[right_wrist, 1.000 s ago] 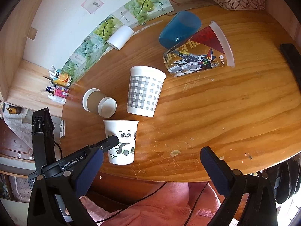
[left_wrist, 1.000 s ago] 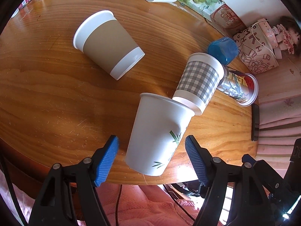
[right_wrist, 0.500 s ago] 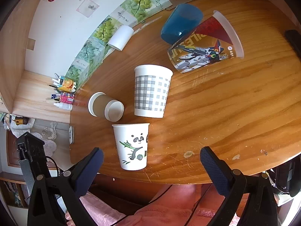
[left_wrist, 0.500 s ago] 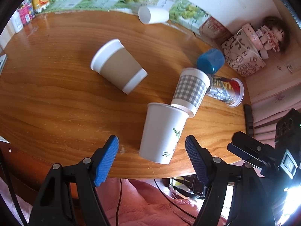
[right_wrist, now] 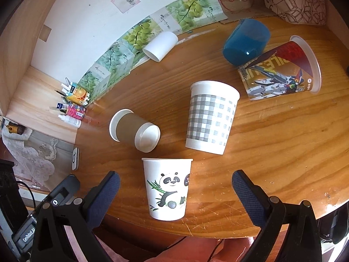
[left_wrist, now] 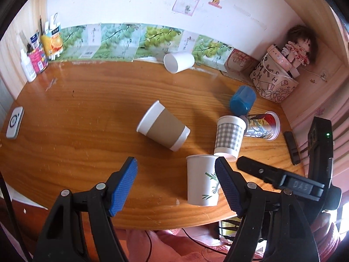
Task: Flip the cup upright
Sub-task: 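Grasp the panda-print cup with the right gripper while the left gripper releases it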
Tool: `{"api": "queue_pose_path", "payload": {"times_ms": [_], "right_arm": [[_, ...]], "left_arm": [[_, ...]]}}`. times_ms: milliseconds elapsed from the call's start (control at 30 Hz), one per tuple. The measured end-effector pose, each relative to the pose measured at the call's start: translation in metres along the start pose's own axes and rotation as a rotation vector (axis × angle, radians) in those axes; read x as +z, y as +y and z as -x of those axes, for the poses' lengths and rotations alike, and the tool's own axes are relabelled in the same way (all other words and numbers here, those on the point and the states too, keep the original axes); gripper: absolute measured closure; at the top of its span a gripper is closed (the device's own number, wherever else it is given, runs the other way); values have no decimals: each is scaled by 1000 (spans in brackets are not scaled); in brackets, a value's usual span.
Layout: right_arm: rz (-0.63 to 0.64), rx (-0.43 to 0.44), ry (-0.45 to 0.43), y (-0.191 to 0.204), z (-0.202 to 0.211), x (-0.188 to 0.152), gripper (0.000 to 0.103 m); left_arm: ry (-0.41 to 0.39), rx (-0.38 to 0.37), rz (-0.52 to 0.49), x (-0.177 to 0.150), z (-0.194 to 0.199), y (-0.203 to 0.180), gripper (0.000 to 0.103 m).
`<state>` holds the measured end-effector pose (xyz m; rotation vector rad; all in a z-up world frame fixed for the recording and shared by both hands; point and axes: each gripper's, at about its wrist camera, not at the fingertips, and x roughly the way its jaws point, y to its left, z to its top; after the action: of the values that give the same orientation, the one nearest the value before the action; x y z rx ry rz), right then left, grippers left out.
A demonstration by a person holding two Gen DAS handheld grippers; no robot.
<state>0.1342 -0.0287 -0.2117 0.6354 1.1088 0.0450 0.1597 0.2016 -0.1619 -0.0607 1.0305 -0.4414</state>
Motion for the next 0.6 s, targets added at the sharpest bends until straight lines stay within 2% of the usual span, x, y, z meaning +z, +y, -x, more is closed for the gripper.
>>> {"api": "queue_pose_path", "payload": {"times_ms": [333,600], "right_arm": [[-75,-20,4,18,-33,-11,0],[-60,-47,-29,39,-53,-16,0]], "left_arm": [[23,-23,-99,15,1,24,26],[75,-61,-127,23,-3,44,26]]}}
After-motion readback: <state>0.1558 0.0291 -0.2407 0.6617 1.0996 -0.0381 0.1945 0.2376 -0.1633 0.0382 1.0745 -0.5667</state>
